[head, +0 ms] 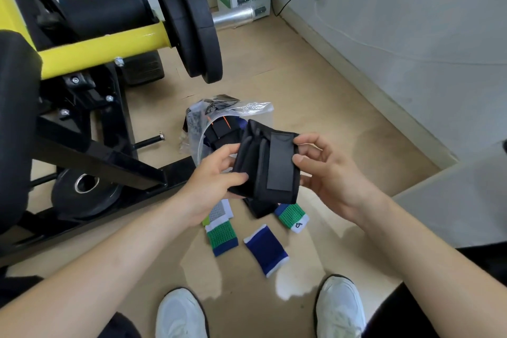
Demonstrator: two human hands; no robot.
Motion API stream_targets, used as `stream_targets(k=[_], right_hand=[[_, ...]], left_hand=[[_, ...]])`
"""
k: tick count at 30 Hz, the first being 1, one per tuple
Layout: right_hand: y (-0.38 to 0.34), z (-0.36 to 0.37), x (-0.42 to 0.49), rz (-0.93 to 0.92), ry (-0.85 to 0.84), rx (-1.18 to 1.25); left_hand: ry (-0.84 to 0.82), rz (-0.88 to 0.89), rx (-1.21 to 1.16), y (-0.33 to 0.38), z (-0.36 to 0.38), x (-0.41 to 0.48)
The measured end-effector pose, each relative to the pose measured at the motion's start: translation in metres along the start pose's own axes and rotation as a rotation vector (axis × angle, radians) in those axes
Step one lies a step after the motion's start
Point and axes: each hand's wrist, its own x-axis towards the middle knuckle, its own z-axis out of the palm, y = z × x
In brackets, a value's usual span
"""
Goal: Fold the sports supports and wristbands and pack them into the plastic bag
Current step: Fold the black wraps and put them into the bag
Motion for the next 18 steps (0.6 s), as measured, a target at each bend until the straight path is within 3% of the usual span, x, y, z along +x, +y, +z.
stream_targets(k=[6, 11, 14, 18], right_hand=[[0.024, 0.005, 0.0, -0.088, 0.135, -0.245], [0.033, 0.011, 0.0, -0.053, 0.175, -0.253], [0.032, 0.009, -0.002, 0.062, 0.083, -0.274], [0.031, 0.01, -0.002, 0.024, 0.026, -0.267]], left_hand=[[-0.087, -0.034, -0.17, -0.001, 0.009, -0.004], [0.046, 0.076, -0.132, -0.006, 0.013, -0.003], [0.091, 0.109, -0.109, -0.008, 0.01, -0.003], [0.091, 0.111, -0.128, -0.009, 0.01, -0.002]])
